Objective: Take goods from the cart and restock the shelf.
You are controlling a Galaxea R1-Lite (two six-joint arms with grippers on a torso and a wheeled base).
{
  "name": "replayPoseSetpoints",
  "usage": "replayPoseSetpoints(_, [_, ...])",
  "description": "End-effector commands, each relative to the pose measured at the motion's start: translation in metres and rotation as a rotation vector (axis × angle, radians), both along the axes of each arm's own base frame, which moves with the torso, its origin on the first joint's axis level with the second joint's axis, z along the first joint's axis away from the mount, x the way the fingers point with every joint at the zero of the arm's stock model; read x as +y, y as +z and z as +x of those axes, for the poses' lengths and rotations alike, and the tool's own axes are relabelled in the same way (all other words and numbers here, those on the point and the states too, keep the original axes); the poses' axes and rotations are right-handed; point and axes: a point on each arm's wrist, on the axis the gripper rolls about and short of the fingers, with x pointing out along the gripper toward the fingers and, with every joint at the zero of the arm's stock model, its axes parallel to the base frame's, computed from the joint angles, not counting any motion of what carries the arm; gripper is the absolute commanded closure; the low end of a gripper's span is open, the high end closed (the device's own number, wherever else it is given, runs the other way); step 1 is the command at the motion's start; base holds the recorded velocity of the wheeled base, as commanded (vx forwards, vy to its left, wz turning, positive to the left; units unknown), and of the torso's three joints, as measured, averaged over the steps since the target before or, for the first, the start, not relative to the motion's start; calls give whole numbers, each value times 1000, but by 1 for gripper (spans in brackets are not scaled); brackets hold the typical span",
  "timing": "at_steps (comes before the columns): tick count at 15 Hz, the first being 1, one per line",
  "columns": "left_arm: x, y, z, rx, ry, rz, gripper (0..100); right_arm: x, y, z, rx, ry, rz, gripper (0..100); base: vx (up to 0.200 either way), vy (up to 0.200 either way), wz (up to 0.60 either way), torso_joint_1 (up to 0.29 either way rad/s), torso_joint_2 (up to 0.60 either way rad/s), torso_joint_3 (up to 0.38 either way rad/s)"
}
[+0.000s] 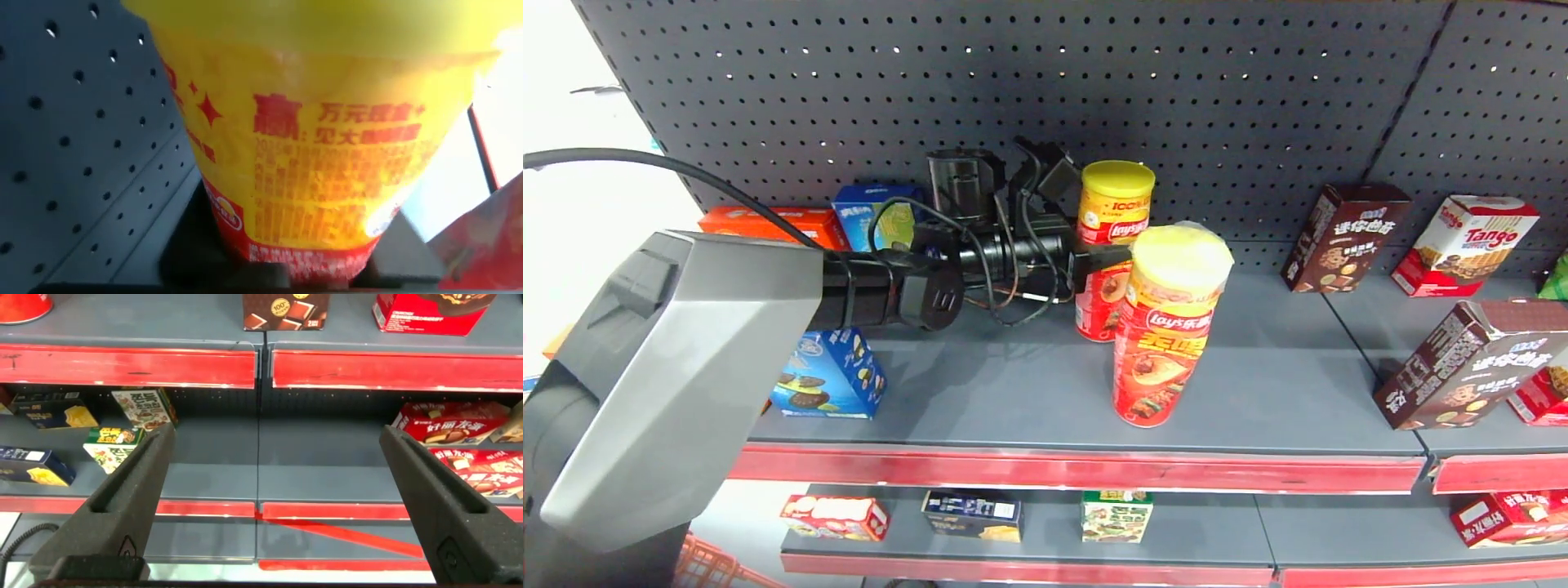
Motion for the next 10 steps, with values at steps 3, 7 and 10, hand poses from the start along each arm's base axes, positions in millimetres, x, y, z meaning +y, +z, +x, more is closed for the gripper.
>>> replayPoseSetpoints(3, [3,-3,1,-9,10,3,0,0,0,0,2,0,0,0,0,0,0,0,0,0])
replayPoseSetpoints(7, [31,14,-16,-18,55,31,0,0,0,0,2,0,0,0,0,0,0,0,0,0])
replayPoseSetpoints(10, [42,18,-40,-24,211,131,0,0,0,0,2,0,0,0,0,0,0,0,0,0])
